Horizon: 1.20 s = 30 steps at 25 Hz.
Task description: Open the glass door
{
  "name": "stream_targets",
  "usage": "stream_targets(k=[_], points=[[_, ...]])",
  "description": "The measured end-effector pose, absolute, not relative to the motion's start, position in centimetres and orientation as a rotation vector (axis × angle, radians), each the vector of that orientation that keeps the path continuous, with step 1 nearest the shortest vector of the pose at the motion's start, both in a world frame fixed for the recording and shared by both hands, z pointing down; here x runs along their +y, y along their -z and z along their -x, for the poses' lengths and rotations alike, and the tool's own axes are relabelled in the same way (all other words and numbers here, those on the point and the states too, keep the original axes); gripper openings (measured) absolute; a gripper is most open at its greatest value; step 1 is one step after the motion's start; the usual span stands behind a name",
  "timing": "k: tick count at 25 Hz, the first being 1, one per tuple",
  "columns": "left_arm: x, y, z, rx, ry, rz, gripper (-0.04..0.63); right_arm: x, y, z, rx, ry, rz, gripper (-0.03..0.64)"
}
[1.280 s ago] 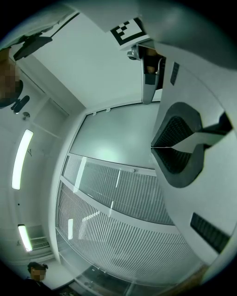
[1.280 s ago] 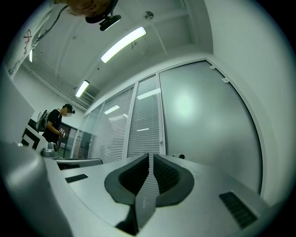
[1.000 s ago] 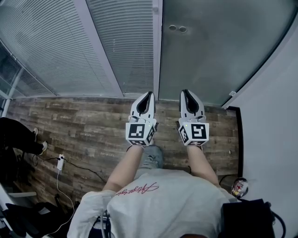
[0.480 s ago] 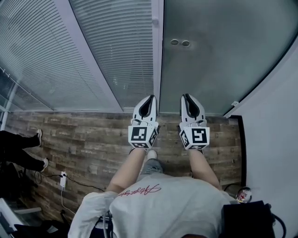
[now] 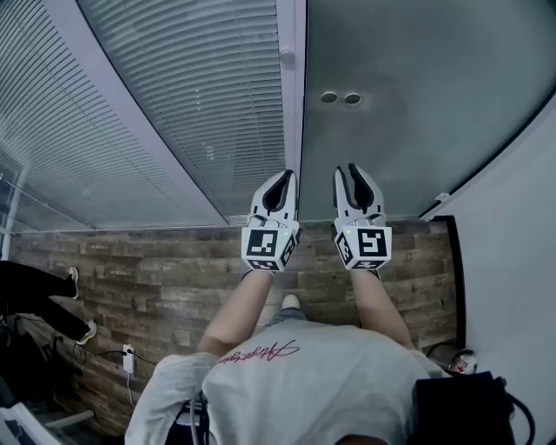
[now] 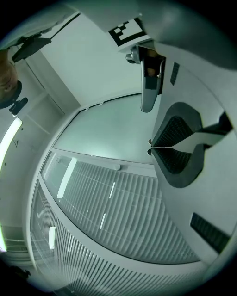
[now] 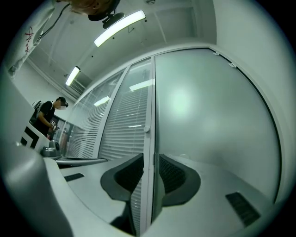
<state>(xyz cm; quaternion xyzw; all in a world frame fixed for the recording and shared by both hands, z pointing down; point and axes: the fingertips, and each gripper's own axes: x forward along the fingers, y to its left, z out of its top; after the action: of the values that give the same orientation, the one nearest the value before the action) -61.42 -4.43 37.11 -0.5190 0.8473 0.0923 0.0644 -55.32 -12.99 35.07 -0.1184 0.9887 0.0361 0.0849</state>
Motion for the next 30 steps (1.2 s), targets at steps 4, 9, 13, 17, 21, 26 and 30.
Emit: stream_targets(k=[4, 9, 13, 17, 21, 26, 30], points=[[-6.1, -36.6, 63.2, 2.545, -0.286, 1.581, 0.017, -15.1, -34.4, 57.3, 2.949, -0.123, 0.406, 0.116], [-6.9, -36.6, 64.0, 2.557, -0.286, 1.569, 0.017, -18.4, -33.4, 60.1, 2.952, -0.117, 0.438, 0.140], [-6.3, -37.0, 64.6, 2.594, -0.286, 1.536, 0.017, -22.0, -33.4, 63.6, 2.986, -0.112, 0.477, 0.156], [-5.9, -37.9, 65.7, 2.637, -0.274, 1.501, 0.017, -25.3, -35.2, 67.5, 3.057, -0.103, 0.514, 0.164], [-5.5, -38.7, 66.6, 2.666, -0.264, 1.481, 0.017, -27.3, -36.5, 70.4, 3.107, -0.113, 0.550, 0.175], [-5.3, -39.3, 67.4, 2.688, -0.253, 1.467, 0.017, -28.3, -36.6, 72.5, 3.118, -0.107, 0.591, 0.183], [-4.7, -39.7, 68.3, 2.710, -0.244, 1.445, 0.017, -29.3, -36.6, 73.5, 3.116, -0.138, 0.653, 0.183]])
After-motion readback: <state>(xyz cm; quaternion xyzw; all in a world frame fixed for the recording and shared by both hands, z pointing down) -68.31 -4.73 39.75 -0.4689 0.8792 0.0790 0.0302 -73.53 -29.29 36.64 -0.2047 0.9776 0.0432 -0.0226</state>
